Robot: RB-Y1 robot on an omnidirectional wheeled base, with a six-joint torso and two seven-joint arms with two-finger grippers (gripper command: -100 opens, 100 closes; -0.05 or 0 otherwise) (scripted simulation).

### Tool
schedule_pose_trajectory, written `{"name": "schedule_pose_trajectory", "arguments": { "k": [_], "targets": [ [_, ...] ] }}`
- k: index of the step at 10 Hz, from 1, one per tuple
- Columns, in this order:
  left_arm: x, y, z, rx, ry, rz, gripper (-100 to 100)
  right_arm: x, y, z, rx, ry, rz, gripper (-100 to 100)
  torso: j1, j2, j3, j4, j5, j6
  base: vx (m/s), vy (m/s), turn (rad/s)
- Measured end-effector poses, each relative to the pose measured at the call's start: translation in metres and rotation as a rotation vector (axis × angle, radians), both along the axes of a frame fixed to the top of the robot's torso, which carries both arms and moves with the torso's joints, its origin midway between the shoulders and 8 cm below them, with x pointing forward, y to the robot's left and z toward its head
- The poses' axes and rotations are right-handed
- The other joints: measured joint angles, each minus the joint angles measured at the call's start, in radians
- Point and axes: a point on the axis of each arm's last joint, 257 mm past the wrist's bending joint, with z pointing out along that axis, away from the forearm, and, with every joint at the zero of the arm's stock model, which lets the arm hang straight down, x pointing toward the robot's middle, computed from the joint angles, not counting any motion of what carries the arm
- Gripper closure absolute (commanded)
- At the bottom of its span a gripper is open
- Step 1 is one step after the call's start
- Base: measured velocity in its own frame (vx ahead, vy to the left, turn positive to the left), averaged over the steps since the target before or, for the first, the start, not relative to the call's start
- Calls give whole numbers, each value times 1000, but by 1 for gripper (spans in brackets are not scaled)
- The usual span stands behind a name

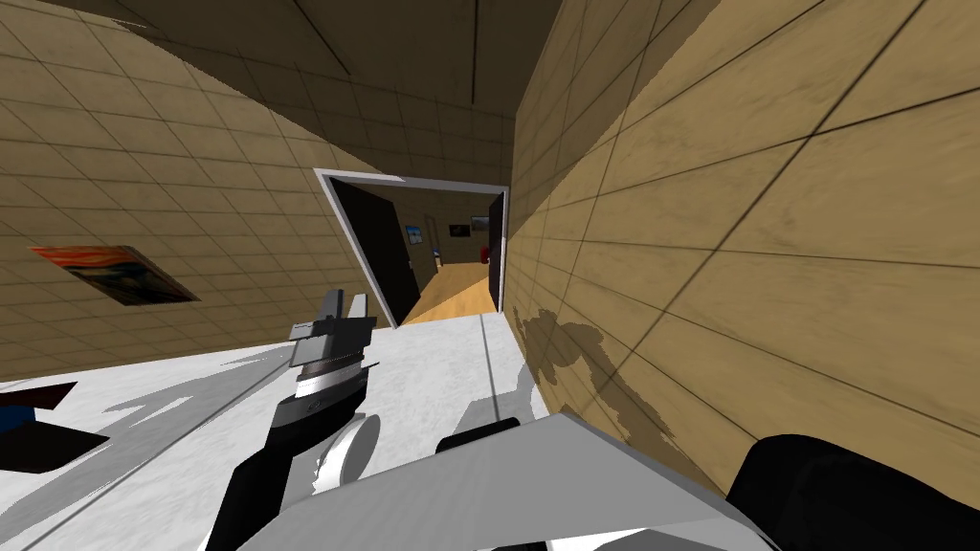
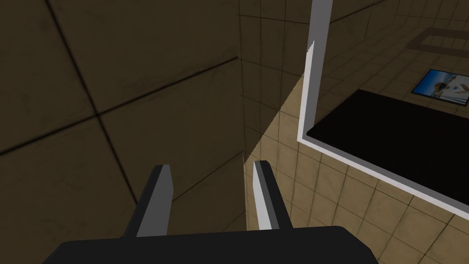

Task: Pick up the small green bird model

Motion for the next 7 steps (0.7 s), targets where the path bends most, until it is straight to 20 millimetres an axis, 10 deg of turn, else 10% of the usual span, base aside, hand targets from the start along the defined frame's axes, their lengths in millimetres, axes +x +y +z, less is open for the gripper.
{"name": "schedule_pose_trajectory", "arguments": {
  "k": [2,3,4,6,7],
  "targets": [
    [0,0,0,0,0,0,0,0,0,0,0,0,0,100,0,0,0,0,0,0,0,0,0],
    [0,0,0,0,0,0,0,0,0,0,0,-1,0,0,0,0,0,0,0,0,0,0,0],
    [0,0,0,0,0,0,0,0,0,0,0,0,0,100,0,0,0,0,0,0,36,14,-77],
    [0,0,0,0,0,0,0,-11,-4,12,0,13,-2,100,3,-3,-2,-1,1,1,48,26,-31],
    [0,0,0,0,0,0,0,-13,-4,13,2,16,-3,0,2,-3,-2,-1,0,0,0,0,0]
  ]
}}
